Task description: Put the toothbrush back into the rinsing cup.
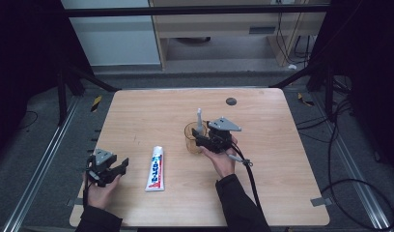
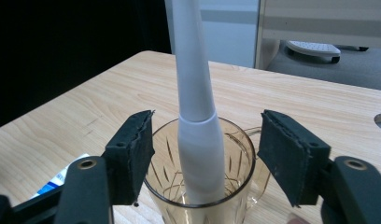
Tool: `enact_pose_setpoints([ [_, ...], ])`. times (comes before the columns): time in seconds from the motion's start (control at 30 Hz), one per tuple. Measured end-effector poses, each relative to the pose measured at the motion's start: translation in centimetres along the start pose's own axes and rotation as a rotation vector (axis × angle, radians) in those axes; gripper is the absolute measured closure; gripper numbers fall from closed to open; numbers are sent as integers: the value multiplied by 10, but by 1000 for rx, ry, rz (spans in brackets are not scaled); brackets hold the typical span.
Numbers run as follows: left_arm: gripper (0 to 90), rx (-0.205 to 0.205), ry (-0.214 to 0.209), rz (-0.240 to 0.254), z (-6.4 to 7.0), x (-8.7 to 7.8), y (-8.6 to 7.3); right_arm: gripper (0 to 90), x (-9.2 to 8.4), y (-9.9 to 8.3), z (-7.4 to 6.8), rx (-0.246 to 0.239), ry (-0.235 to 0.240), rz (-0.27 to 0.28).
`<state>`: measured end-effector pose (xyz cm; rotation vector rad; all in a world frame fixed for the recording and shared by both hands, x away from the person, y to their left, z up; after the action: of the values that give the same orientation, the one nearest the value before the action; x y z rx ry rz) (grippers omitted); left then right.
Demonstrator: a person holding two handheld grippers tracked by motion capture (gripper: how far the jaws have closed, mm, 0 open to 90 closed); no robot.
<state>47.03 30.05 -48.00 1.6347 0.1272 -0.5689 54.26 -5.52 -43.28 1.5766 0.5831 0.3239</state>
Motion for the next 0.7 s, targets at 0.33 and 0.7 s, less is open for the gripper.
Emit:
enact_pose_setpoints([
  [0.33, 656, -4, -44, -2, 6, -2, 2, 276, -23, 7, 2, -30, -12, -48],
  [0.7, 861, 38, -116, -47, 19, -4, 1, 261, -69, -1, 21, -43, -31, -112],
])
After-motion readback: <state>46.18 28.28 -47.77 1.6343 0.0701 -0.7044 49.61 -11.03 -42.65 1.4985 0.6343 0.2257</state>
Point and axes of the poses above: each handheld gripper's, and its own axes: x roughly forward along the jaws, y roughly out of its top, z roughly to its right, the point moved 2 cm from there along x, roughly forward along the jaws, and after that the axes turned 11 degrees about z, right-handed, at the moved point
